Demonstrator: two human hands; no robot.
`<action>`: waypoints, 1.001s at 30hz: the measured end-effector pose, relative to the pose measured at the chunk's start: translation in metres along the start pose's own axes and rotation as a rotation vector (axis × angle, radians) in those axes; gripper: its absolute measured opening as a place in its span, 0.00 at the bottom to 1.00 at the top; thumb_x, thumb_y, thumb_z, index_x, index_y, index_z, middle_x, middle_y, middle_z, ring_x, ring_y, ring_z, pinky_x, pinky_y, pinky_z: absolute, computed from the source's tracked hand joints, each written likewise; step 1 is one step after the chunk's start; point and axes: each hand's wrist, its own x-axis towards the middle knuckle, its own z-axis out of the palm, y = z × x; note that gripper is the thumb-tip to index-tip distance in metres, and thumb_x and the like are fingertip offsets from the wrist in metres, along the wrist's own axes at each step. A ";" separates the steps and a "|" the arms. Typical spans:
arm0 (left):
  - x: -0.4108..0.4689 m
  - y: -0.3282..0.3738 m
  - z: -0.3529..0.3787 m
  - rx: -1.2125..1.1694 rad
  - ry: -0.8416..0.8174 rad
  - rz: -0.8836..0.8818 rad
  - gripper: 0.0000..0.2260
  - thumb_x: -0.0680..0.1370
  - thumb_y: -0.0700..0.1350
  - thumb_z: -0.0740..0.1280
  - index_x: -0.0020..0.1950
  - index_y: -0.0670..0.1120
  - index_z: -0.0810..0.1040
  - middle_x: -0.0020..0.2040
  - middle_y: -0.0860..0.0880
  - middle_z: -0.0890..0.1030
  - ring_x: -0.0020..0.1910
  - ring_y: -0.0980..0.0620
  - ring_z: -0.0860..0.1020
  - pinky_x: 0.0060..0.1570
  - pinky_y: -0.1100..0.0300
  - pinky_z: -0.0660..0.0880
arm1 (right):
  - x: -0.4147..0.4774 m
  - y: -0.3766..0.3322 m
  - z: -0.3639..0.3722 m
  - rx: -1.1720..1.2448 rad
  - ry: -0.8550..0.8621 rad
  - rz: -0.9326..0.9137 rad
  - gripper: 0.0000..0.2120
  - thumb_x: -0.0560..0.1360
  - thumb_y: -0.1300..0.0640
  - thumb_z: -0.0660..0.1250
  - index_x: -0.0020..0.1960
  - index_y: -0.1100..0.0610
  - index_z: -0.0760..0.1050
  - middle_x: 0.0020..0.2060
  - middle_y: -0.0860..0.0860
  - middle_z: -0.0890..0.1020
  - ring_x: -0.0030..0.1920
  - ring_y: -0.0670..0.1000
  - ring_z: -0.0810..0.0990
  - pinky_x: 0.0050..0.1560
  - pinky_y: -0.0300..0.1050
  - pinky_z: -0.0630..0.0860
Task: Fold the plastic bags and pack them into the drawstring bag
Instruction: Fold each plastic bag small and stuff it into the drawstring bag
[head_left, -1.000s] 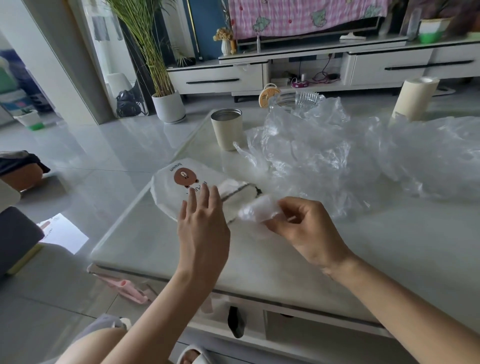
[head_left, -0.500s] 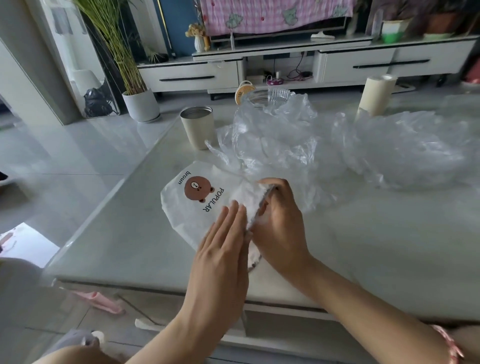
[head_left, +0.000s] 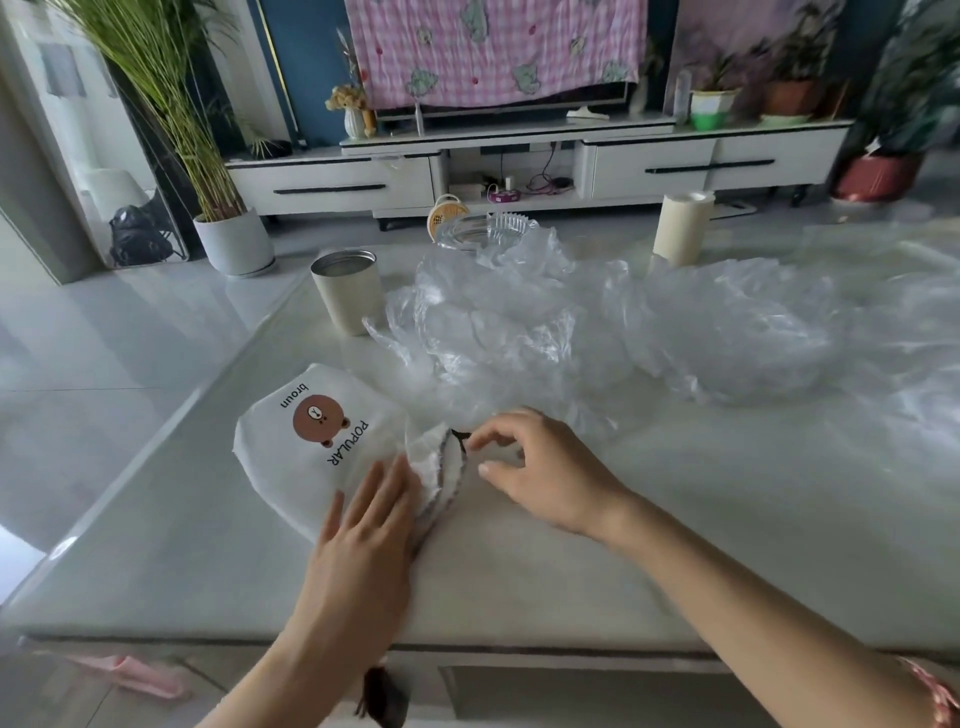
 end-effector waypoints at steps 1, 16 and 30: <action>0.004 -0.007 -0.001 0.011 -0.023 -0.025 0.23 0.69 0.42 0.54 0.61 0.41 0.75 0.63 0.42 0.77 0.59 0.38 0.77 0.49 0.40 0.75 | 0.000 0.006 -0.009 -0.085 0.045 0.014 0.15 0.74 0.59 0.68 0.60 0.55 0.74 0.57 0.51 0.75 0.59 0.48 0.72 0.53 0.28 0.64; 0.041 0.048 -0.060 -0.447 0.353 0.057 0.23 0.78 0.55 0.53 0.65 0.45 0.75 0.68 0.50 0.72 0.72 0.52 0.64 0.69 0.55 0.62 | -0.044 0.034 -0.070 -0.410 0.131 -0.299 0.02 0.71 0.58 0.67 0.42 0.55 0.79 0.41 0.48 0.79 0.44 0.48 0.76 0.49 0.40 0.69; 0.115 0.078 0.012 -0.163 -0.060 0.257 0.28 0.77 0.59 0.48 0.69 0.47 0.70 0.75 0.42 0.62 0.76 0.42 0.53 0.72 0.46 0.45 | -0.117 0.086 -0.109 -0.507 -0.083 -0.146 0.08 0.65 0.62 0.67 0.37 0.50 0.79 0.41 0.42 0.79 0.46 0.41 0.73 0.53 0.23 0.60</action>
